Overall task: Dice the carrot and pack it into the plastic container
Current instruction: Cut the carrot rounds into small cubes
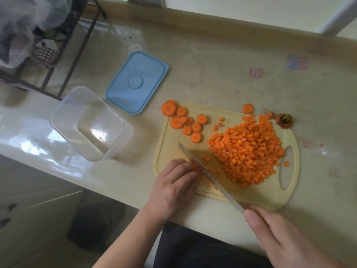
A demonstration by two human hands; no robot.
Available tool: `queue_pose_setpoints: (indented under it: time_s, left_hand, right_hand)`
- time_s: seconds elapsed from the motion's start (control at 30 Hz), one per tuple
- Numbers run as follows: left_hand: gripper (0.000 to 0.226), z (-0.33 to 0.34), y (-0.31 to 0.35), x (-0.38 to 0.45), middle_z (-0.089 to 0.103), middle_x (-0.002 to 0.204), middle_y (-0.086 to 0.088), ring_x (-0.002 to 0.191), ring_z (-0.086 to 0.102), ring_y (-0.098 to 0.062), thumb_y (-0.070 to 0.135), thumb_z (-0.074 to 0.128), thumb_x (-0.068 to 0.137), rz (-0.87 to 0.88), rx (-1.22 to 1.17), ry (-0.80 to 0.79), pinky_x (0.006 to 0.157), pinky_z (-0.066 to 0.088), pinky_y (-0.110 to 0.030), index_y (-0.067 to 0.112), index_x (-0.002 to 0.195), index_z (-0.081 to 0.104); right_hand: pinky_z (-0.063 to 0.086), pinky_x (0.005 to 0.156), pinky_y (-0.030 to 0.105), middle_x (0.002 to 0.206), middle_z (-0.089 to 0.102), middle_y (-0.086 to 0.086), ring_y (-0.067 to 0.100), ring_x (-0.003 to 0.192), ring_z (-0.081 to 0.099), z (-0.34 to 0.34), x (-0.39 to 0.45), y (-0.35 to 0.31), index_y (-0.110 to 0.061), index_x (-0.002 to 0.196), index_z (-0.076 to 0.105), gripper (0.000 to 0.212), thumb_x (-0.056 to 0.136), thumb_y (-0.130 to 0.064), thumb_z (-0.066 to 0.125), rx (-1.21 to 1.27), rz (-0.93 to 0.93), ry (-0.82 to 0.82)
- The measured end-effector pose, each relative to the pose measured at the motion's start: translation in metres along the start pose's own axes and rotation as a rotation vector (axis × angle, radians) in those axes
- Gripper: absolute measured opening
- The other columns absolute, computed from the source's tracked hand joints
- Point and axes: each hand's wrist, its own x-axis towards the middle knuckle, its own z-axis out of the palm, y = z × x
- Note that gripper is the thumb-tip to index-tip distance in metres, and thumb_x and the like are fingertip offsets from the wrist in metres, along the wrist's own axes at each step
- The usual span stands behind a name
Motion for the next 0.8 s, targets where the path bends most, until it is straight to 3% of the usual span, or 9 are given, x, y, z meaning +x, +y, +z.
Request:
queue_pose_setpoints:
  time_s: [0.1, 0.2, 0.27, 0.37, 0.43, 0.5, 0.6, 0.73, 0.8]
  left_hand:
    - [0.022, 0.0, 0.002, 0.004, 0.072, 0.103, -0.012, 0.098, 0.065, -0.031, 0.014, 0.061, 0.102, -0.01, -0.005, -0.002, 0.09, 0.054, -0.037, -0.001, 0.099, 0.077]
    - [0.024, 0.002, 0.003, 0.004, 0.072, 0.105, -0.011, 0.1, 0.066, -0.031, 0.016, 0.061, 0.103, -0.016, -0.013, 0.007, 0.091, 0.055, -0.038, -0.001, 0.099, 0.077]
    - [0.021, 0.002, 0.002, 0.003, 0.073, 0.107, -0.011, 0.102, 0.066, -0.03, 0.015, 0.063, 0.101, -0.019, -0.026, 0.011, 0.091, 0.055, -0.038, -0.001, 0.1, 0.077]
    - [0.015, 0.0, 0.001, 0.003, 0.072, 0.11, -0.01, 0.104, 0.066, -0.028, 0.011, 0.068, 0.097, -0.017, -0.041, 0.001, 0.092, 0.055, -0.037, 0.0, 0.103, 0.077]
    - [0.016, 0.0, 0.001, 0.004, 0.072, 0.109, -0.01, 0.102, 0.067, -0.029, 0.011, 0.067, 0.098, -0.022, -0.039, -0.01, 0.091, 0.055, -0.037, 0.0, 0.103, 0.077]
    - [0.02, 0.0, 0.002, 0.004, 0.072, 0.108, -0.01, 0.1, 0.067, -0.029, 0.015, 0.064, 0.101, -0.015, -0.017, -0.023, 0.088, 0.055, -0.039, 0.0, 0.102, 0.077]
    - [0.019, -0.002, -0.003, 0.002, 0.073, 0.11, -0.007, 0.1, 0.067, -0.028, 0.017, 0.064, 0.101, 0.015, 0.08, -0.047, 0.086, 0.053, -0.039, 0.005, 0.104, 0.078]
    - [0.015, -0.003, -0.004, 0.002, 0.069, 0.107, -0.01, 0.1, 0.064, -0.028, 0.008, 0.064, 0.098, -0.007, 0.022, -0.079, 0.089, 0.052, -0.036, 0.002, 0.104, 0.076]
    - [0.013, -0.002, -0.002, 0.005, 0.068, 0.108, -0.011, 0.101, 0.063, -0.027, 0.003, 0.064, 0.096, -0.016, -0.007, -0.113, 0.089, 0.052, -0.034, 0.001, 0.104, 0.074]
  right_hand:
    - [0.024, 0.081, -0.011, 0.106, 0.032, -0.066, -0.037, 0.102, 0.035, 0.004, -0.001, -0.004, -0.08, 0.093, 0.046, 0.031, 0.082, -0.073, 0.018, -0.037, -0.008, 0.049]
    - [0.009, 0.092, -0.012, 0.121, 0.028, -0.061, -0.039, 0.117, 0.015, 0.004, 0.001, 0.011, -0.051, 0.108, 0.06, 0.031, 0.096, -0.052, 0.032, -0.278, -0.19, 0.083]
    - [0.008, 0.096, -0.009, 0.122, 0.043, -0.045, -0.031, 0.123, 0.02, 0.007, 0.006, 0.017, -0.037, 0.116, 0.064, 0.037, 0.098, -0.047, 0.033, -0.338, -0.167, 0.066]
    - [0.019, 0.097, -0.004, 0.126, 0.054, -0.026, -0.01, 0.124, 0.042, 0.021, 0.017, 0.026, -0.038, 0.124, 0.058, 0.051, 0.095, -0.061, 0.022, -0.174, -0.136, 0.057]
    - [0.027, 0.093, -0.003, 0.116, 0.061, -0.027, -0.013, 0.115, 0.049, 0.023, 0.025, 0.023, -0.039, 0.118, 0.06, 0.056, 0.091, -0.066, 0.02, -0.081, -0.113, 0.049]
    - [0.031, 0.084, -0.005, 0.103, 0.063, -0.036, -0.021, 0.103, 0.051, 0.021, 0.027, 0.016, -0.046, 0.102, 0.059, 0.044, 0.089, -0.067, 0.022, -0.003, -0.095, 0.065]
    - [0.027, 0.078, -0.01, 0.094, 0.042, -0.062, -0.033, 0.098, 0.043, 0.011, 0.022, 0.016, -0.057, 0.083, 0.055, 0.028, 0.087, -0.064, 0.028, -0.001, -0.042, 0.053]
    - [0.032, 0.072, -0.007, 0.077, 0.05, -0.054, -0.026, 0.081, 0.051, -0.007, 0.007, 0.023, -0.062, 0.095, 0.059, 0.05, 0.073, -0.084, 0.021, -0.032, 0.03, 0.07]
    - [0.034, 0.065, -0.004, 0.064, 0.051, -0.046, -0.02, 0.068, 0.052, -0.014, 0.001, 0.027, -0.066, 0.1, 0.058, 0.043, 0.077, -0.079, 0.024, -0.034, 0.036, 0.089]
